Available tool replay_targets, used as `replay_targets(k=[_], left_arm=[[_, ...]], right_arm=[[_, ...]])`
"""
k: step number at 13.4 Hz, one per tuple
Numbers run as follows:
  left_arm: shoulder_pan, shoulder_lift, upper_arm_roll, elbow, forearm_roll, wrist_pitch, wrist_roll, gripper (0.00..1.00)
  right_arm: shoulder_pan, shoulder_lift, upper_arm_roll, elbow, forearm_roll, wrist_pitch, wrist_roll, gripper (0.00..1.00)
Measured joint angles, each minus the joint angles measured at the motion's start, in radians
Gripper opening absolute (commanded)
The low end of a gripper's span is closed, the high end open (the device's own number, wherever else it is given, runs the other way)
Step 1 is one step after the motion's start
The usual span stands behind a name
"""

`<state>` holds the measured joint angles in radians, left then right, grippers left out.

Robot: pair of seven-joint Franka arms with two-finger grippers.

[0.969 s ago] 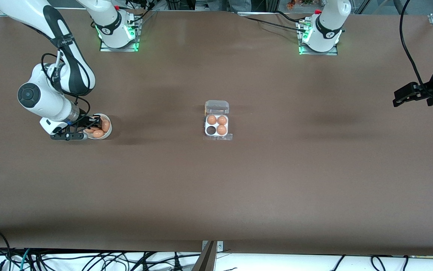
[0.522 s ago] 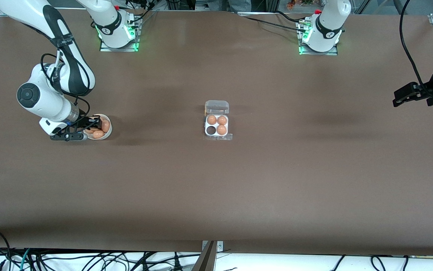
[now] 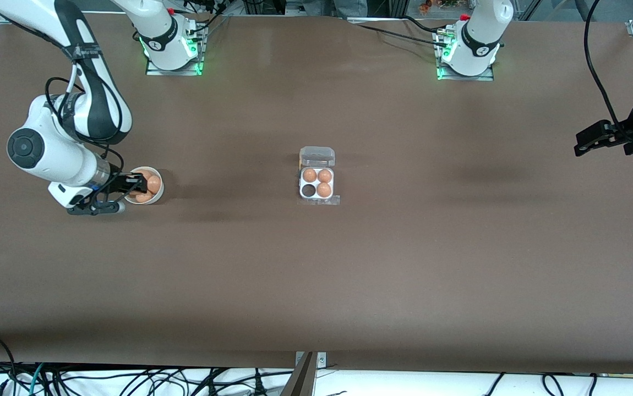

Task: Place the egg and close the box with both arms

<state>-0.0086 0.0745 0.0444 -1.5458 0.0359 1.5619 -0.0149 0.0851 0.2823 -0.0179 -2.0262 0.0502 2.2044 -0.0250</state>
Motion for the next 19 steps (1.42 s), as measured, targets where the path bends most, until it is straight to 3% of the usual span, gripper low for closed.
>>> replay_targets(k=[5,10,14,19], left_arm=[[0.0,0.0,0.0,0.0,0.0,0.0,0.0,1.0],[0.0,0.0,0.0,0.0,0.0,0.0,0.0,1.0],[0.0,0.0,0.0,0.0,0.0,0.0,0.0,1.0],[0.0,0.0,0.0,0.0,0.0,0.0,0.0,1.0]], right_arm=[[0.2,0.039,0.006,0.113,0.005,-0.051,0.293,0.19],[0.409,0.177,0.009,0.279,0.011,-0.057,0.647,0.19],[0.523,0.3,0.009,0.429,0.092,-0.057,0.849,0.19],[0.613,0.403,0.009,0.549,0.098,-0.057,0.972,0.19]])
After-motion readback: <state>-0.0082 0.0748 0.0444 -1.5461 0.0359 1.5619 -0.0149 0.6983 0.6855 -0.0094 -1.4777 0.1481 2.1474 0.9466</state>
